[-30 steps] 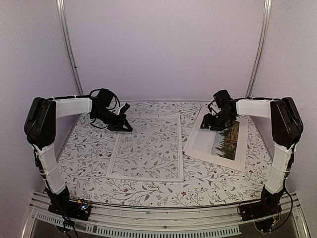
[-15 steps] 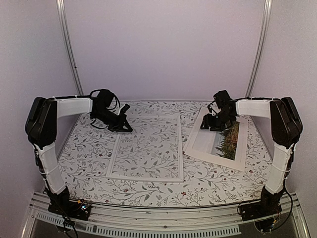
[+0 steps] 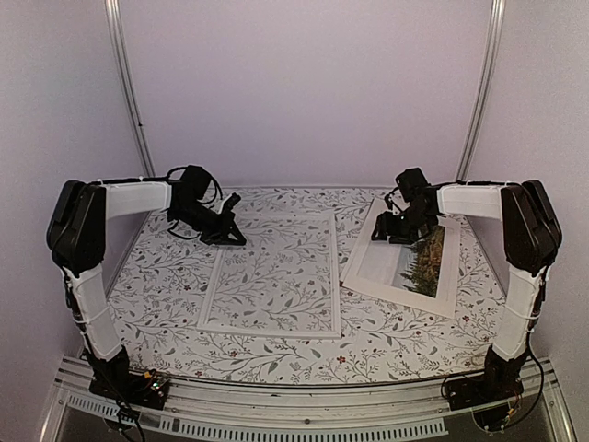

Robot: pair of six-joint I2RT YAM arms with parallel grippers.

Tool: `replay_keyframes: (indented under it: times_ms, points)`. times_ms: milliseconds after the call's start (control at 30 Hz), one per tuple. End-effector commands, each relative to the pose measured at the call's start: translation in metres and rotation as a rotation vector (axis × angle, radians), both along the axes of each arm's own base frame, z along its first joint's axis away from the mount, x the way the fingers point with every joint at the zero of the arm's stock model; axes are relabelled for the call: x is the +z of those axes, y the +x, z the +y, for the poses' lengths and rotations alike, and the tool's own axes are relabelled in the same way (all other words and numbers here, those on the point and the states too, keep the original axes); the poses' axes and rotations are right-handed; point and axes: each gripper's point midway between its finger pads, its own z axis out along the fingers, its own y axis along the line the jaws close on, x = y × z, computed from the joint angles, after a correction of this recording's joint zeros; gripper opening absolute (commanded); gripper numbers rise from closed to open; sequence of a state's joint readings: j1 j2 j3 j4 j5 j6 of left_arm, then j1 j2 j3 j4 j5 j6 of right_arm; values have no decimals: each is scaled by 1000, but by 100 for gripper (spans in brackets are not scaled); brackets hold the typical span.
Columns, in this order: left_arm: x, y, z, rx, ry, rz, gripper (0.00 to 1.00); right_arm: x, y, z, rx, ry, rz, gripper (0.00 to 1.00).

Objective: Put the photo into the frame
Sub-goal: Place the glass panel in the frame body.

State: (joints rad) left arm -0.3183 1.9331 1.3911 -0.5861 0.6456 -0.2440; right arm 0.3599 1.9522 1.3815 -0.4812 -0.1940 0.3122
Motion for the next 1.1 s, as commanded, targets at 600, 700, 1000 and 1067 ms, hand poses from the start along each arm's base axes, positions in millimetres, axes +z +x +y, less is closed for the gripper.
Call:
replay_keyframes:
  times_ms: [600, 700, 1000, 1067]
  points:
    - [1, 10, 3, 22, -33, -15, 0, -1, 7, 8, 24, -4, -10, 61]
    - [-2, 8, 3, 16, -29, -5, 0, -2, 7, 8, 24, -4, -8, 61]
    - [-9, 4, 5, 6, -5, 17, 0, -4, 6, 9, 27, -6, -6, 61]
    - [-10, 4, 5, 4, -1, 19, 0, -5, 6, 9, 27, -7, -5, 61]
